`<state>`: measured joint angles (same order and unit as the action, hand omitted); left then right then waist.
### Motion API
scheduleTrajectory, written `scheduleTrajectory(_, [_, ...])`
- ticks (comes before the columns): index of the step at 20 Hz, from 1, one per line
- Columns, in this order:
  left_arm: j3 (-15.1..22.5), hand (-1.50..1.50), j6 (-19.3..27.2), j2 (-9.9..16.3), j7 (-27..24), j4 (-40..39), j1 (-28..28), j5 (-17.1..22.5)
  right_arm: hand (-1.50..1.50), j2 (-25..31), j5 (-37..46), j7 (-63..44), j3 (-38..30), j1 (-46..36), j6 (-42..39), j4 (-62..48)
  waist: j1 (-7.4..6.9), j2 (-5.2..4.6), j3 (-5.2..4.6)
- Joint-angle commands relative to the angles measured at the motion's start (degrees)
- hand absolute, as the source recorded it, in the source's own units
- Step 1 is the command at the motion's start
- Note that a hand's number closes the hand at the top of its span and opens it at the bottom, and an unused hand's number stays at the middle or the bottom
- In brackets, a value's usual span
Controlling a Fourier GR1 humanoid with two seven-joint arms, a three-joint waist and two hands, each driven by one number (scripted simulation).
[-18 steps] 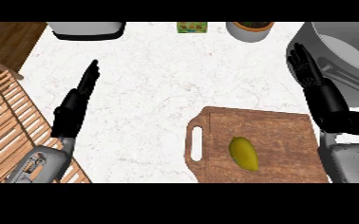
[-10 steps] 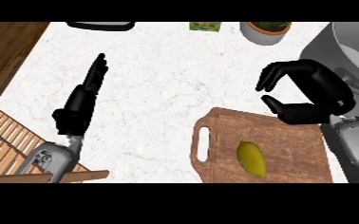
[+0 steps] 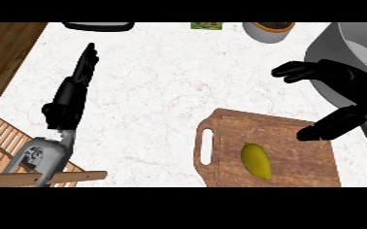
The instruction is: Pick the lemon from the cutting board and place it in the pot
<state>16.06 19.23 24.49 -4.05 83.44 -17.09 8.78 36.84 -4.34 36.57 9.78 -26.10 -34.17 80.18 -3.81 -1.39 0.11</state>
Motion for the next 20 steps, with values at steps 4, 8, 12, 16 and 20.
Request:
scheduleTrajectory(4, [-5.3, 0.00, -0.7, -4.8, 1.5, 1.7, -2.3, 7.5, -1.50, 8.0, 11.6, 14.0, 6.2, -3.3, -3.1, -0.5, 0.50, 0.30, -0.03])
scheduleTrajectory(8, [-5.8, 0.00, -1.5, -3.9, 3.2, 2.5, -1.8, 6.9, -1.50, 11.9, 18.7, 14.5, 12.6, -4.0, 1.3, 2.9, 0.65, 0.74, -0.13])
scheduleTrajectory(12, [-7.3, 0.00, -0.9, -4.2, 3.2, 2.0, -2.3, 6.6, -1.50, 14.0, 21.0, 16.2, 16.4, -3.2, 4.7, 3.7, 1.88, 0.79, -0.19])
scheduleTrajectory(16, [-6.1, 0.00, -1.5, -4.7, 3.4, 2.9, 0.3, 5.9, -1.50, 14.0, 24.6, 13.8, 21.3, -2.7, 7.9, 4.2, 1.51, 0.82, -0.28])
scheduleTrajectory(20, [-7.3, 0.00, -1.9, -3.7, 5.4, 4.5, -1.1, 6.2, -1.50, 12.7, 26.9, 9.9, 24.8, -2.4, 10.3, 3.7, 1.53, 0.98, -0.28])
